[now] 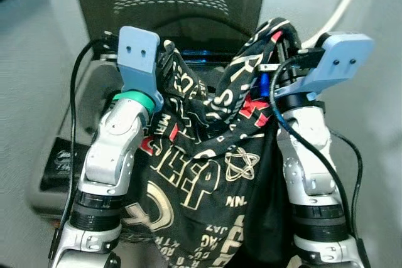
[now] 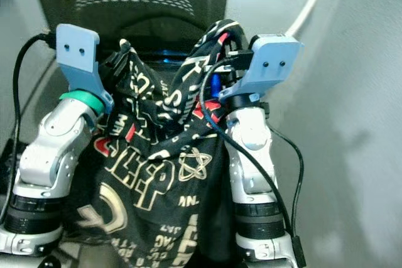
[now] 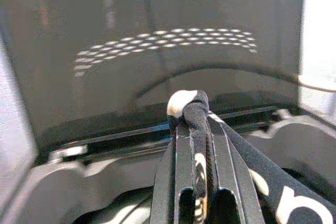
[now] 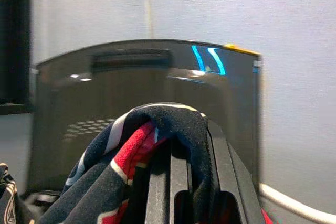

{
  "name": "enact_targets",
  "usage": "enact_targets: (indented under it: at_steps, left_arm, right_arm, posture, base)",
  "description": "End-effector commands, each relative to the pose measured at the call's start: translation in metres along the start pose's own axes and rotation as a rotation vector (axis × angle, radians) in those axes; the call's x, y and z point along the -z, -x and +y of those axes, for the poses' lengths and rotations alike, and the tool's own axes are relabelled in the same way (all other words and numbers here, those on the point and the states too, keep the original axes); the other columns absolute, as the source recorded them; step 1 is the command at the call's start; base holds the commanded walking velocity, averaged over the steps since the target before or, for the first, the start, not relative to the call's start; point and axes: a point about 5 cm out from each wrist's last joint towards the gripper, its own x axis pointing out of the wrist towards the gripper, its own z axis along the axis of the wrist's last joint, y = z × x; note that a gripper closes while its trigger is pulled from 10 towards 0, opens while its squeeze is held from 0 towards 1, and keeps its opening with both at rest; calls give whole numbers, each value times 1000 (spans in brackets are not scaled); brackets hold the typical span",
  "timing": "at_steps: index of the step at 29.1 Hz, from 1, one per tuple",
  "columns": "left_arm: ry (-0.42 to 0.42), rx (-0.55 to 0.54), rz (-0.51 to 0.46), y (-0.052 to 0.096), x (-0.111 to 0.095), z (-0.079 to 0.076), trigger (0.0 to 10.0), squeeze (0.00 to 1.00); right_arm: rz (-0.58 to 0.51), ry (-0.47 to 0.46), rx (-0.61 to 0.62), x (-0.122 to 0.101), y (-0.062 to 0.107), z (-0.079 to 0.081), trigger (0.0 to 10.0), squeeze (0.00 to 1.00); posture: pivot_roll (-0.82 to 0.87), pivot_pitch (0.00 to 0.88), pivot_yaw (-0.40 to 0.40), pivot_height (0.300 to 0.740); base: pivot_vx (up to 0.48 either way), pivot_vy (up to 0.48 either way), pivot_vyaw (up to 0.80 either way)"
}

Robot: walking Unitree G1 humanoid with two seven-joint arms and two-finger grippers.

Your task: Clothes washing

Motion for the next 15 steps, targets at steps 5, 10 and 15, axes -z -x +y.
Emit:
enact_targets:
  at_steps: [5, 10, 15]
  left_arm:
    - [-5, -24, -58, 0, -9, 3, 10000, 0]
    - [-13, -26, -77, -1, -13, 4, 10000, 0]
    - [4, -31, -64, -1, -11, 5, 10000, 0]
  right_arm:
    - [-47, -25, -71, -10, -2, 9, 10000, 0]
    - [-59, -35, -125, -13, -3, 16, 10000, 0]
    - [-60, -38, -123, -13, -3, 17, 10000, 0]
  posture:
    - [135, 0, 57, 740]
    - [135, 0, 57, 740]
    - [136, 0, 57, 740]
  base:
    - [0, 0, 0]
    - [0, 0, 0]
    - [0, 0, 0]
